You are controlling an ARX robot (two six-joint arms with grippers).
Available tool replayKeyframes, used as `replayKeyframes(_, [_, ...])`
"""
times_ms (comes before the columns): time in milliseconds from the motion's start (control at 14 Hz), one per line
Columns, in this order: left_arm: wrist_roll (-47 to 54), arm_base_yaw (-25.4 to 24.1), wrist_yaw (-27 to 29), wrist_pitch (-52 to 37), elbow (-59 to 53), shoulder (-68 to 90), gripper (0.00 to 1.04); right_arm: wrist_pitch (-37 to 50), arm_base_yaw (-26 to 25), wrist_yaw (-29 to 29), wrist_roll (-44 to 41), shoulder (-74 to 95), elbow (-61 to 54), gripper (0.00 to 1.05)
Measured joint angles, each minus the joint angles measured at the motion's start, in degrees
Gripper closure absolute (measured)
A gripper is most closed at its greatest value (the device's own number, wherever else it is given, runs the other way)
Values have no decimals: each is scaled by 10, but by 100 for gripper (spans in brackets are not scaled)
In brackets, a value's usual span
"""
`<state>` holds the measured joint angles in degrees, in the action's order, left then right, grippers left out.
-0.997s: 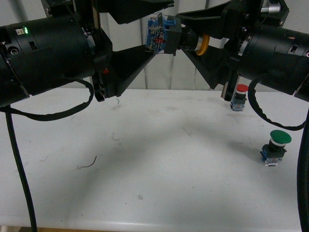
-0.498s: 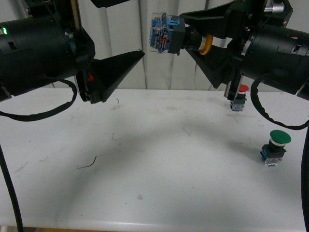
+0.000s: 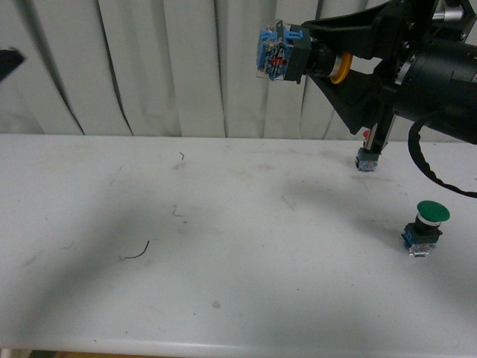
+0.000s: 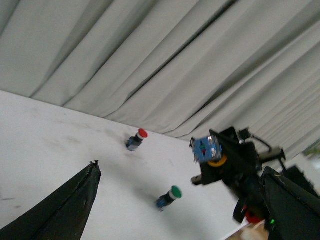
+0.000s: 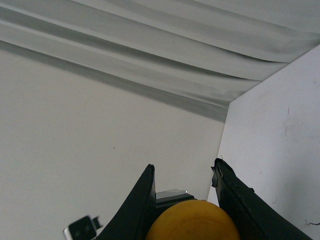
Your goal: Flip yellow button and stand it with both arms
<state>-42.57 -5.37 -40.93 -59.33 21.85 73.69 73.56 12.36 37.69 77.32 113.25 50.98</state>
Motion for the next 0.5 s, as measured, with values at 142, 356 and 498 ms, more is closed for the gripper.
replayKeyframes(142, [160,-84,-55,89,-53,-146,7,0,-1,1,0,-2,0,71])
replayKeyframes(356, [322,-210,-112,155,-73,-315,7,0,-1,1,0,-3,0,71])
replayKeyframes(498, [404,-100,207,414,-90,-430,42,0,0,-3,-5,-5,-2,71])
